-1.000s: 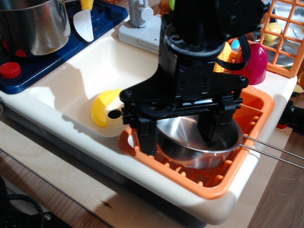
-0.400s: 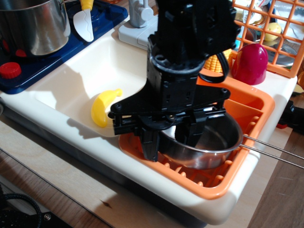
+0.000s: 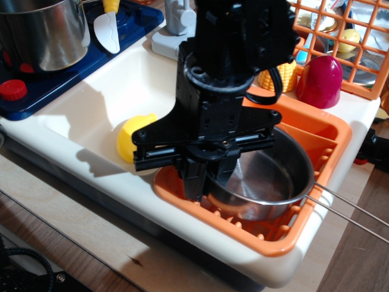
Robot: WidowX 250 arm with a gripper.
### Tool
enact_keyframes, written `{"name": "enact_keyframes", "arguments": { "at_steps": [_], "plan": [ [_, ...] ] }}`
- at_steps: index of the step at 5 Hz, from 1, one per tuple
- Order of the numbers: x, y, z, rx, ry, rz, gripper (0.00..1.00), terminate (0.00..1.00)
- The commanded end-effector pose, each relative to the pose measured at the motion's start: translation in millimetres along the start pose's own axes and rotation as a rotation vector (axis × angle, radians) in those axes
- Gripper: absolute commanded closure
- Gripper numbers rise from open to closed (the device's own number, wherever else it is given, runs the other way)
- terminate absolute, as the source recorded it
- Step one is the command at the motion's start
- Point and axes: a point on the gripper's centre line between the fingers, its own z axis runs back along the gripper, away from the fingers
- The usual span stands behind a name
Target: Put pan from drying rack into sink
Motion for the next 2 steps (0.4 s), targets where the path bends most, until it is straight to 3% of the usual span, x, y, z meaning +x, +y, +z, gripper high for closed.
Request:
{"name": "enact_keyframes", "arguments": {
  "at_steps": [1,2],
  "plan": [
    [3,2,30,-0.016,-0.097,-0.002,1.0,0.0],
    [28,14,44,0.005,-0.138,-0.042,1.0,0.0]
  ]
}}
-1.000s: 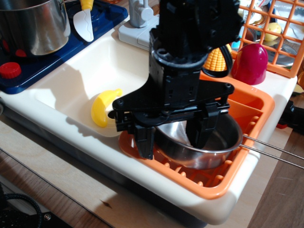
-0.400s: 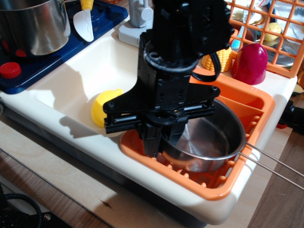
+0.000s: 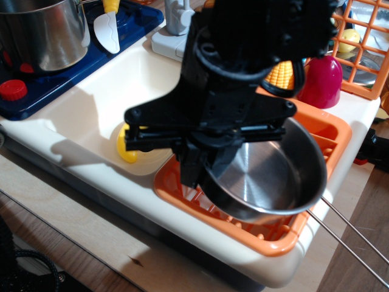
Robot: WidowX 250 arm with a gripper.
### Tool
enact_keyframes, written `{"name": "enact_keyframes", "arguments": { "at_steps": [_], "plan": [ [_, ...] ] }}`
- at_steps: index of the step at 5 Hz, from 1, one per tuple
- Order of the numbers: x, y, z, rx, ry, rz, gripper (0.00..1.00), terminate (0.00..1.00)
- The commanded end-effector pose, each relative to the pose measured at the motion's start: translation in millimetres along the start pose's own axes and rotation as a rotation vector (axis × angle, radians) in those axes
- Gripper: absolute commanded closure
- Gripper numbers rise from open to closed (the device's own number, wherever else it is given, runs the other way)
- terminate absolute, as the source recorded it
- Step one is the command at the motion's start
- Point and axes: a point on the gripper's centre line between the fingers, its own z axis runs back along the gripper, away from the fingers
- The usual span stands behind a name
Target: Put pan from drying rack into sink
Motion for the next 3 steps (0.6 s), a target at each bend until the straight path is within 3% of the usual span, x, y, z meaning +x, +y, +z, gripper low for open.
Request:
{"name": "enact_keyframes", "arguments": {
  "at_steps": [1,2,3],
  "plan": [
    [56,18,17,-0.02,-0.084,-0.04,1.0,0.0],
    [84,28,13,-0.023,-0.113,-0.062,1.0,0.0],
    [99,41,6,-0.036,-0.127,-0.09,1.0,1.0]
  ]
}}
